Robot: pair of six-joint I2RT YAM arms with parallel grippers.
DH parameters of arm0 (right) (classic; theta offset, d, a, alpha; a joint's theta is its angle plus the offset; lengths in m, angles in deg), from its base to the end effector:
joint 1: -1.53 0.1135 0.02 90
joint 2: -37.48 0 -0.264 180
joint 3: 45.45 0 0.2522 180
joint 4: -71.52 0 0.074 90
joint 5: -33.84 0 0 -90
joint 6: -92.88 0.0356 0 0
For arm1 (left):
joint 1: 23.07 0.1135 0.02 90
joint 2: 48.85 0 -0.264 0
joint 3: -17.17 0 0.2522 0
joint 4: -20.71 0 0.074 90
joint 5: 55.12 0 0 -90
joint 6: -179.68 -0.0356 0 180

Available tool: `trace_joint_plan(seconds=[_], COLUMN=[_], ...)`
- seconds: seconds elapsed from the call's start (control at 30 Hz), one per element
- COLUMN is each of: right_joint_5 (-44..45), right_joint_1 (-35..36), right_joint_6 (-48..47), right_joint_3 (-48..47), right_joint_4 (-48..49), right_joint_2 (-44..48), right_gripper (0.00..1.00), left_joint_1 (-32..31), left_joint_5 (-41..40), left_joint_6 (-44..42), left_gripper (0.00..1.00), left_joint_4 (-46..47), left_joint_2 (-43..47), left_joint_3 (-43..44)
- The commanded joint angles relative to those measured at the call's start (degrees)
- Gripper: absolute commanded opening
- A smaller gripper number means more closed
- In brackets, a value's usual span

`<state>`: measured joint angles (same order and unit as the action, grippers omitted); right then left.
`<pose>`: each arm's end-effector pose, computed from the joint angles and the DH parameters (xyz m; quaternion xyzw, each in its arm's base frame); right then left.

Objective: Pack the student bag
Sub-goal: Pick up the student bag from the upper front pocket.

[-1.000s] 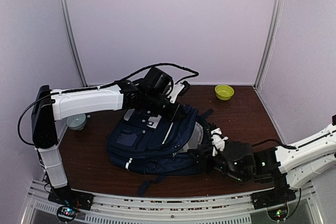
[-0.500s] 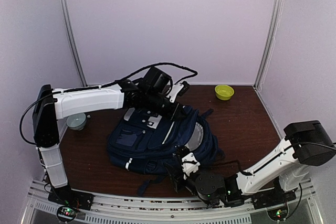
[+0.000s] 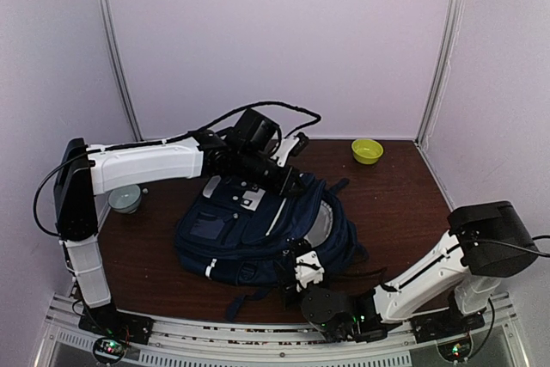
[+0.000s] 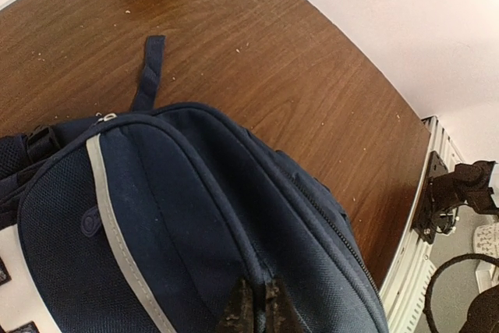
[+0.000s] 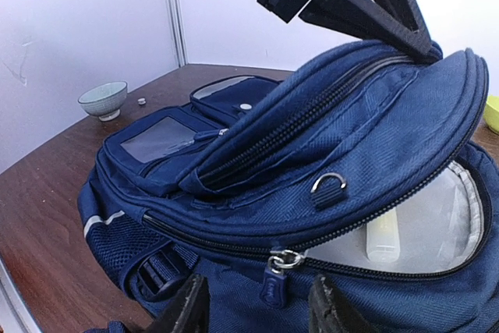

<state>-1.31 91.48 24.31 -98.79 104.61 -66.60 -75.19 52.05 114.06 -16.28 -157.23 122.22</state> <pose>0.0294 0.3338 0.1456 -0.1787 0.7452 0.2232 0.6024 0.2603 -0.3517 0.2795 0.2760 0.8561 -0.3635 0.2423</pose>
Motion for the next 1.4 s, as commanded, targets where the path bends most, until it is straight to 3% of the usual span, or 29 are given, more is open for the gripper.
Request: trace_joint_plan(seconds=[0.0,0.4,0.6,1.0,1.17,1.37], right_joint_5=[1.4,-0.5,-0.1,0.2,1.1,1.5], right_joint_1=[-1.1,-4.1,-5.0,-4.7,-4.3,-4.1], right_joint_6=[5.3,7.5,8.6,-2.6,-6.8,-8.3], right_joint_3=[-1.2,-1.9,-1.3,-0.4,-0.2,-0.2], right_joint_4=[-5.6,-7.0,-7.0,4.7,8.2,8.6], right_joint_2=[-1.3,-3.5,-3.9,-4.8,-5.1,-4.5], right_gripper=[0.44,0.4,0.33,0.29,0.22,0.06], left_joint_1=[1.2,1.2,1.2,1.2,1.2,1.2], left_joint_5=[1.3,3.4,4.0,4.0,4.0,3.6], left_joint_6=[0.0,1.2,1.7,2.8,4.0,4.2], left_gripper=[0.0,0.0,0.0,0.0,0.0,0.0], left_joint_4=[6.7,8.6,9.2,10.0,11.2,11.4], left_joint_2=[-0.2,-0.2,-0.1,0.2,0.8,2.0], left_joint_3=[2.6,1.7,1.5,0.1,-1.2,-3.1])
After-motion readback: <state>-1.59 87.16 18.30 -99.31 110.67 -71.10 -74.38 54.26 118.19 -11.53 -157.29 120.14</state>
